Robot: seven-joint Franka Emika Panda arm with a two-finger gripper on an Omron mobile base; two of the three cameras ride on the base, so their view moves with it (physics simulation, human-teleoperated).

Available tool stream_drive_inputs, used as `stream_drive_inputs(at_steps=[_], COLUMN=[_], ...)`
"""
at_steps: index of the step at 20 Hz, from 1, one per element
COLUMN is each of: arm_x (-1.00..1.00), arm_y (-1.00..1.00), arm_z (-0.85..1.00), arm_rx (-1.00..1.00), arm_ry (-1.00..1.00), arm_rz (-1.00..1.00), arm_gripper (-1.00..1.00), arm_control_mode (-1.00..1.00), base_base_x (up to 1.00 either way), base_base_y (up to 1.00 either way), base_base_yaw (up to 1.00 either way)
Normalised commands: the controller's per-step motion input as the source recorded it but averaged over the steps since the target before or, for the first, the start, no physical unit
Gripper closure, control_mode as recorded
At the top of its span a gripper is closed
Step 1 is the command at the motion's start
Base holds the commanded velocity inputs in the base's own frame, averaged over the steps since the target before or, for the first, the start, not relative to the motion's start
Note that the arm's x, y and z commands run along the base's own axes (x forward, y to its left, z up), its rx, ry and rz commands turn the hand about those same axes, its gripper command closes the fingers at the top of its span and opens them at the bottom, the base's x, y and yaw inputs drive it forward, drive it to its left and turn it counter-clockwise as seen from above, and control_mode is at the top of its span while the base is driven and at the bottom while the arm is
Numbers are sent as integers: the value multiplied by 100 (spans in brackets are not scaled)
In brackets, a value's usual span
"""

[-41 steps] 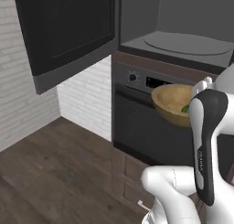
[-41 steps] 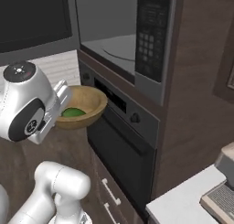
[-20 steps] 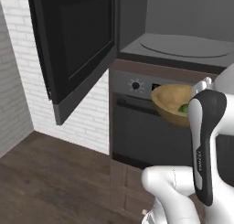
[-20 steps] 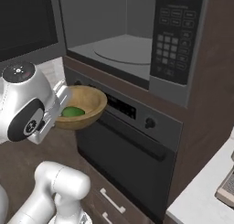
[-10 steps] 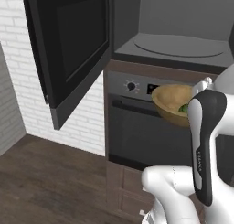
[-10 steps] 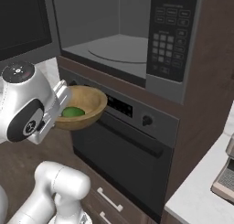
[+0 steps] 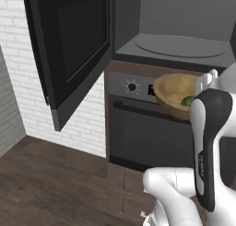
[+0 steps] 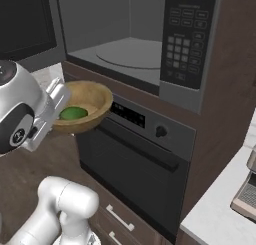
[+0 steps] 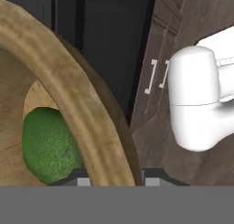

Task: Pick the avocado from the sink and place it in the bowl. Then pick the bowl and place it in the microwave. Then close the microwave door and press the start button.

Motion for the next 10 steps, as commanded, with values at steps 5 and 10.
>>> stream_drive_inputs(at_steps=[5,10], arm_x=[0,0], arm_y=[0,-4], arm_z=[61,69], arm_rx=[0,-8], arm_ry=[-11,-20], arm_rz=[-3,-1], arm_gripper=[100,100], arm_control_mode=[-100,-100], base_base_x=[0,0], base_base_y=[0,0], base_base_yaw=[0,0])
